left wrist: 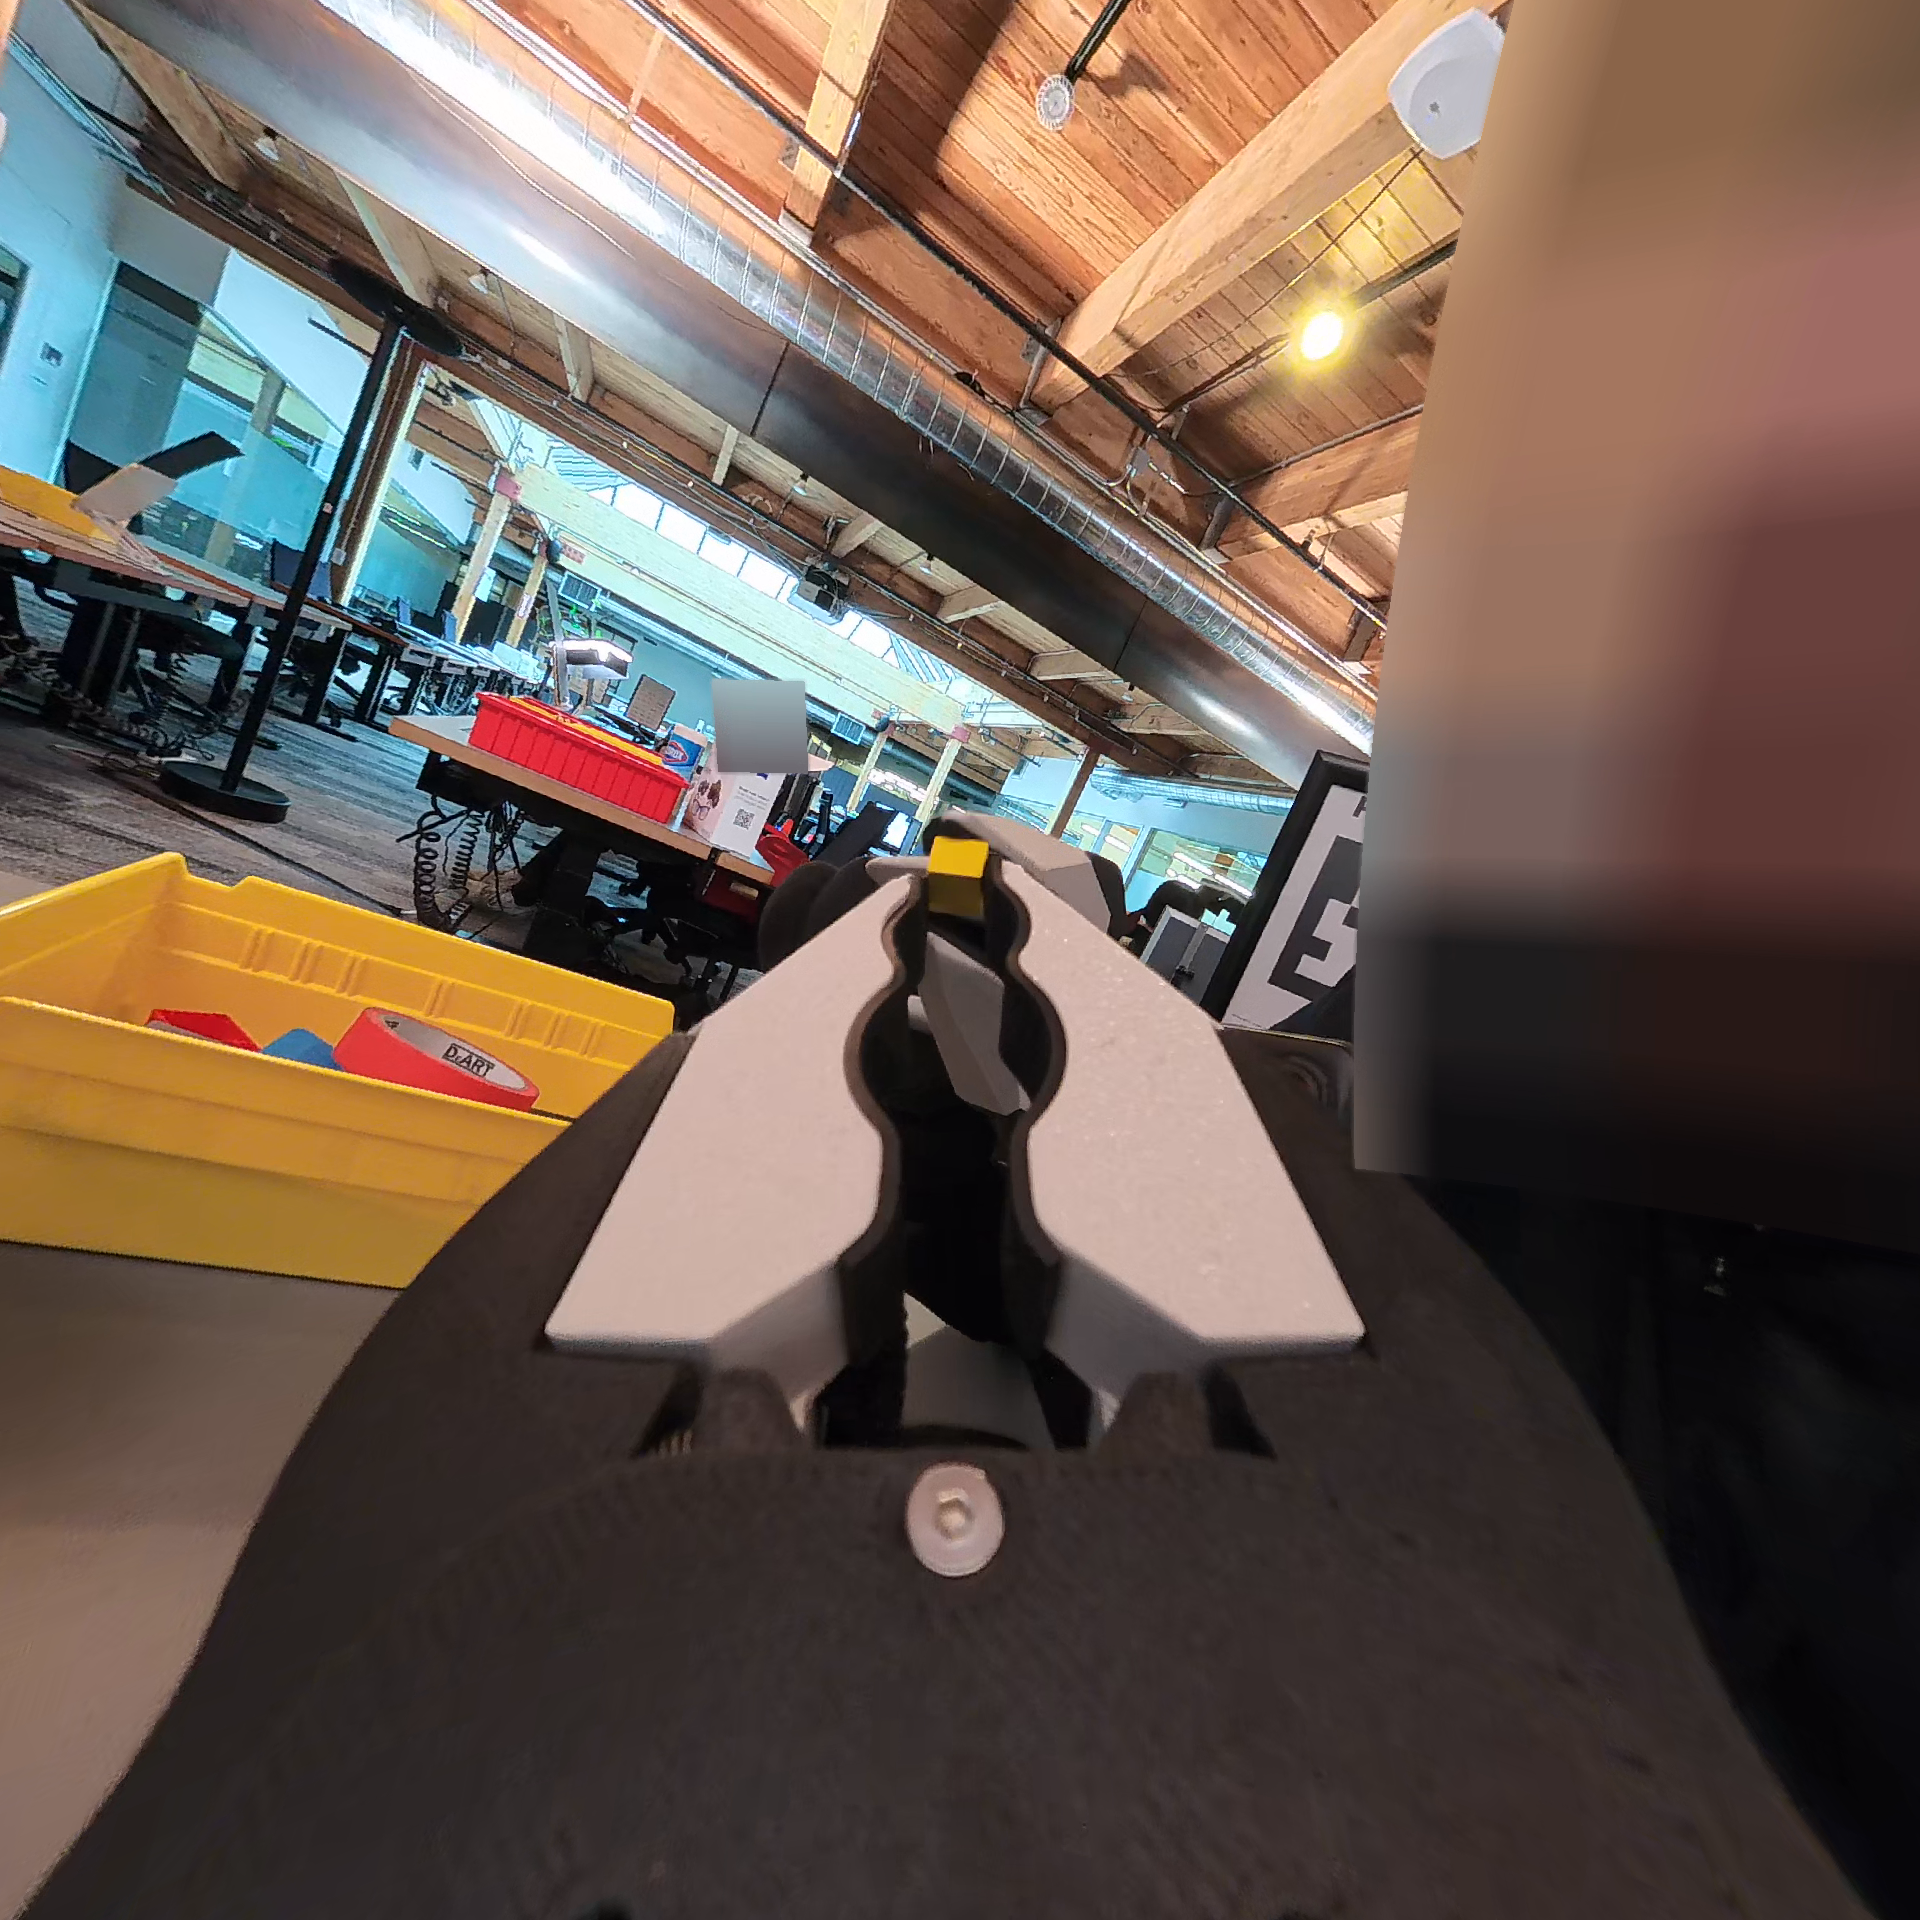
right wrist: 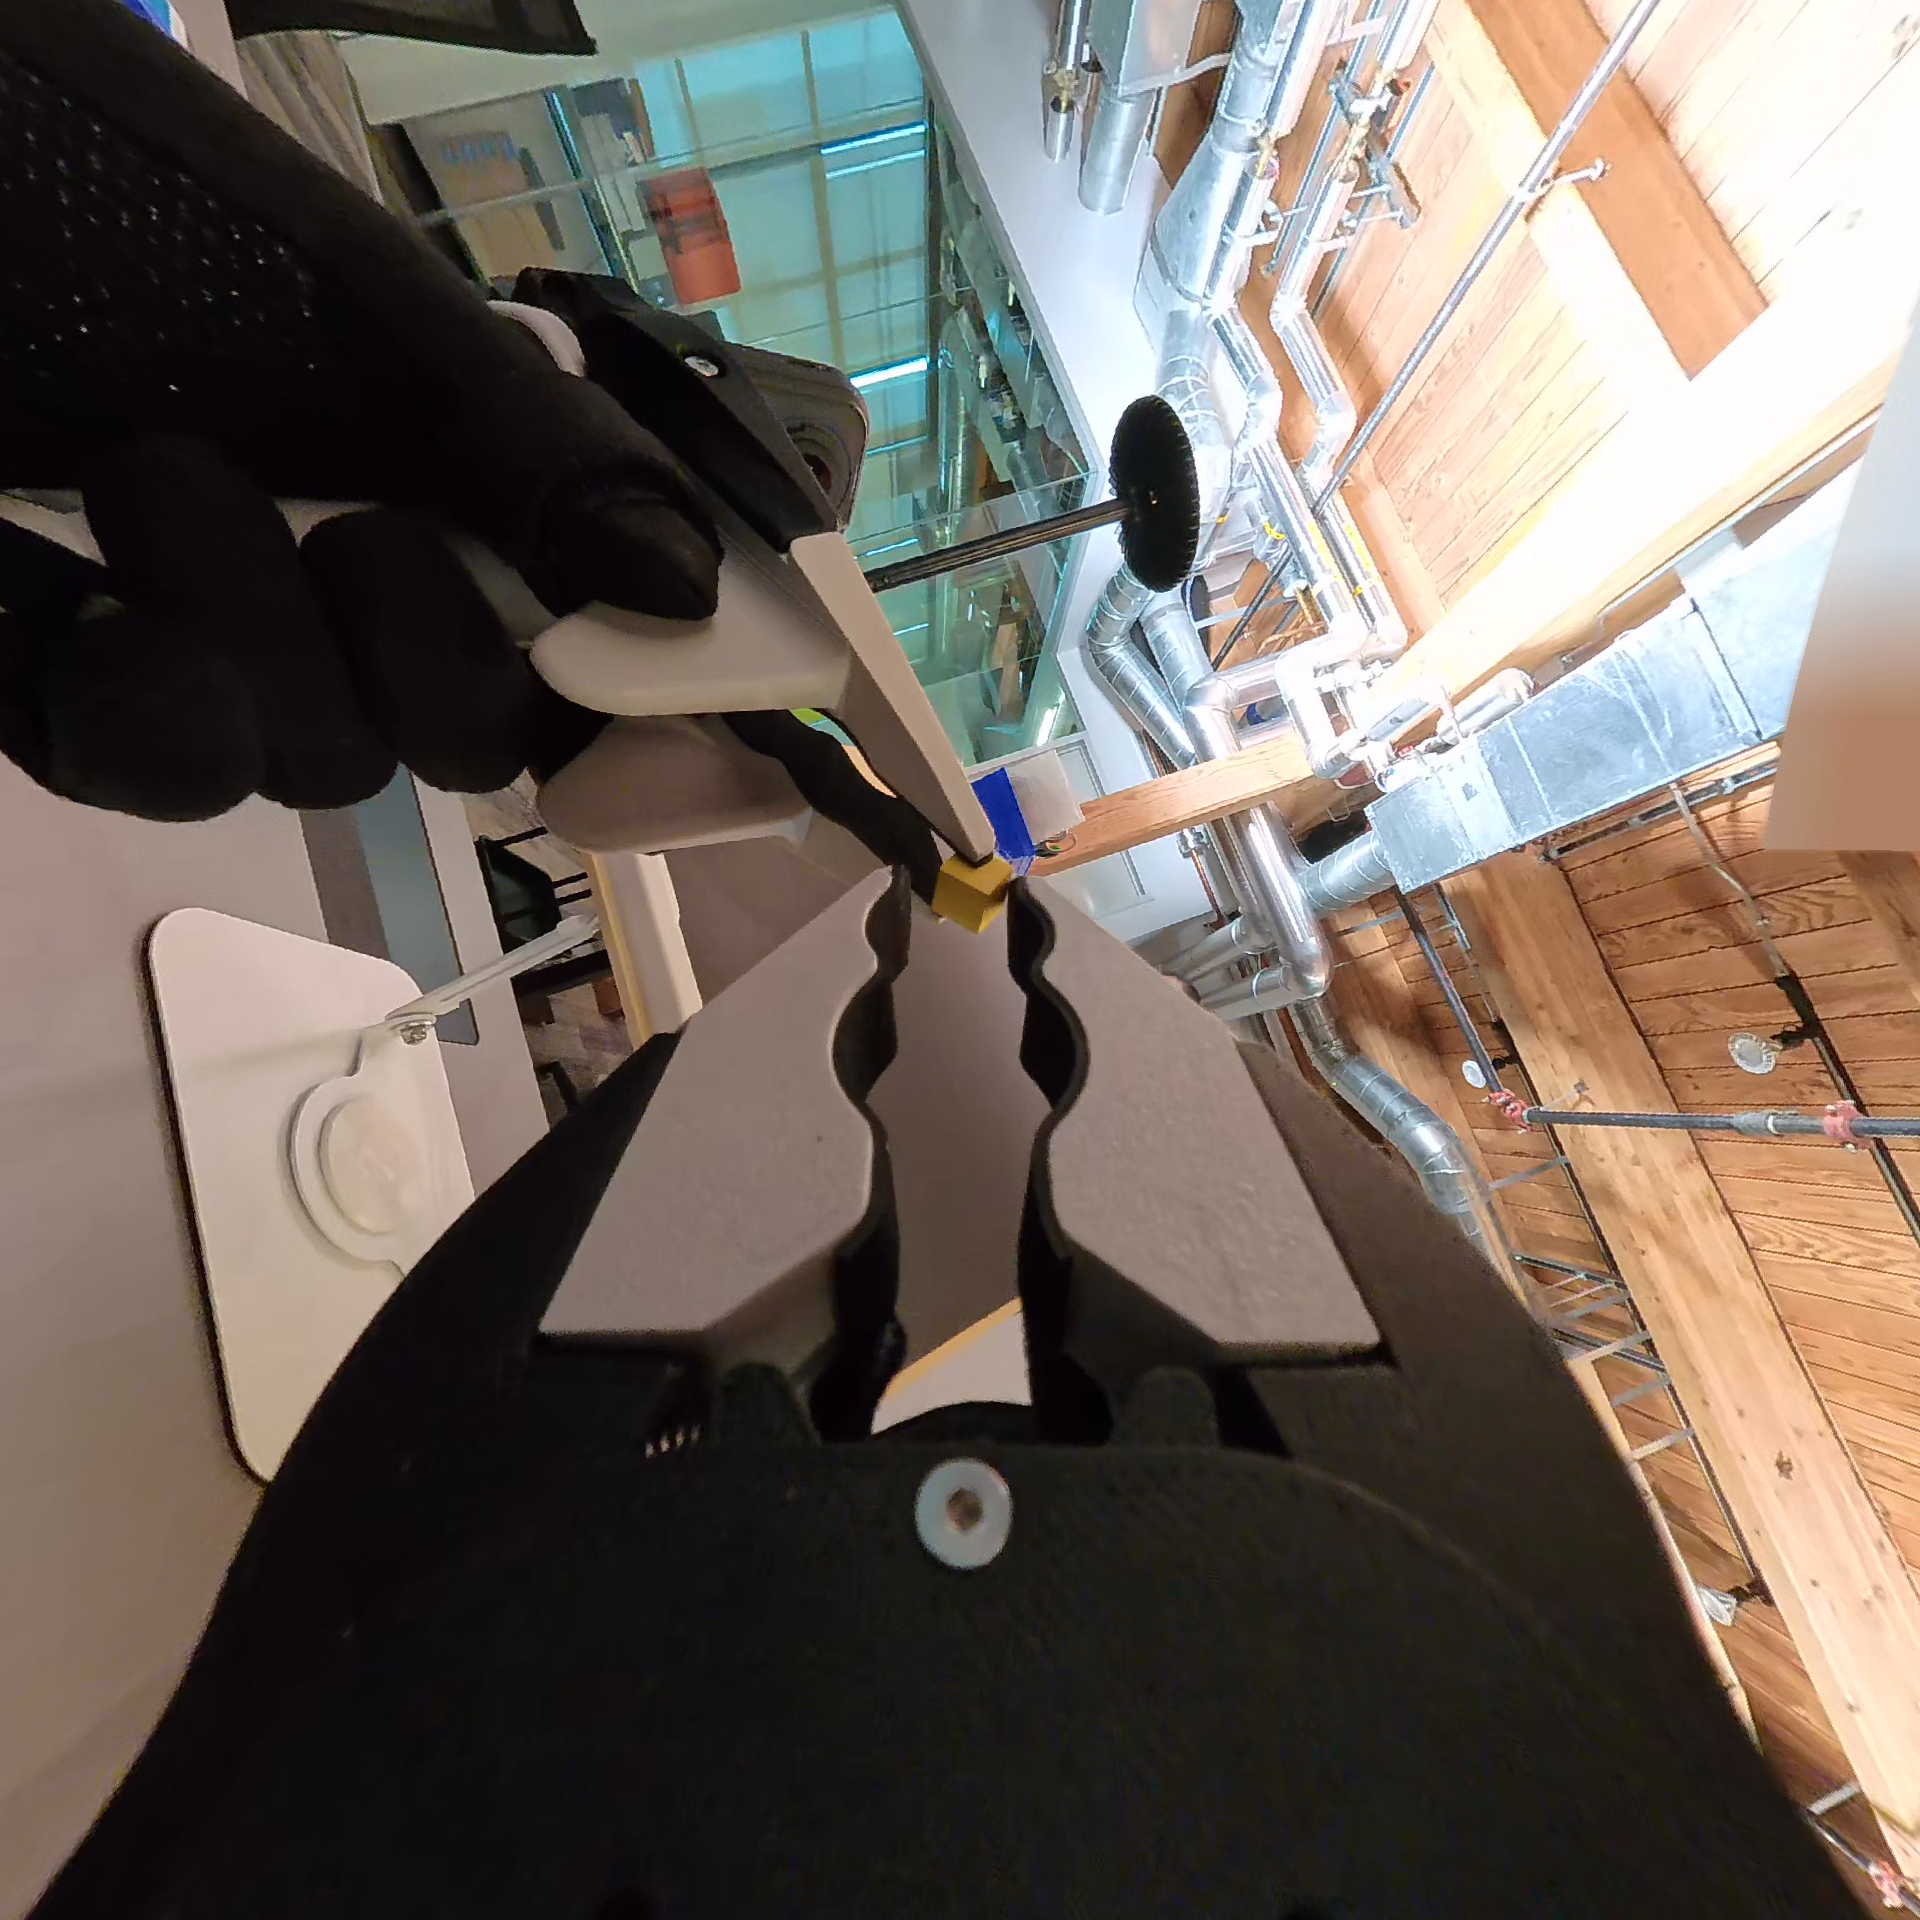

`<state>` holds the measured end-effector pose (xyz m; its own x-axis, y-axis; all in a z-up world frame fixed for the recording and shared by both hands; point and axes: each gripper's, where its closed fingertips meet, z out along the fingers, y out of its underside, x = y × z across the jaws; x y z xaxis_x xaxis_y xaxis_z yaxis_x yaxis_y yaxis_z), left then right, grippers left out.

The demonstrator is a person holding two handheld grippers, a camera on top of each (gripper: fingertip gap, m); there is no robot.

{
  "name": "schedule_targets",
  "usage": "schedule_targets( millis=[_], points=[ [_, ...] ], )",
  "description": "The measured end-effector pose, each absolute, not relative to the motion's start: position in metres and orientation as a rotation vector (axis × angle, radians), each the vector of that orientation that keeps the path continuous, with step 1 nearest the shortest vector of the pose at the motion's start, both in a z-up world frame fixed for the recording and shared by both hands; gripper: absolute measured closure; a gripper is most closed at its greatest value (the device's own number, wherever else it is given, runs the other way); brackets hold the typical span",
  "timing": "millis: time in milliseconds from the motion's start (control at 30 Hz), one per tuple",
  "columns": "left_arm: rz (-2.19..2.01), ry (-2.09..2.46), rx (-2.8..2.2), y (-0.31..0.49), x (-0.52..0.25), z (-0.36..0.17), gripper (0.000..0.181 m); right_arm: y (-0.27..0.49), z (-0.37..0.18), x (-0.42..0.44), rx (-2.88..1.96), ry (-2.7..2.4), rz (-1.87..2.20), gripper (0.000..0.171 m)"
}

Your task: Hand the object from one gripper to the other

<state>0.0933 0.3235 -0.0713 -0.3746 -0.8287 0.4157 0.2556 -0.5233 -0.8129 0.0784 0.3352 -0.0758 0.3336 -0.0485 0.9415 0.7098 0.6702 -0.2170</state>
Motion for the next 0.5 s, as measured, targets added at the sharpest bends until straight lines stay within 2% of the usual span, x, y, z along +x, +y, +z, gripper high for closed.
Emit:
schedule_targets(
  millis=[500],
  points=[
    [-1.901, 0.883, -1.107, 0.3216, 0.0996, -0.0705, 0.172, 0.3352, -0.0769, 0.0809, -0.717, -1.152, -0.524, 0.16]
  ],
)
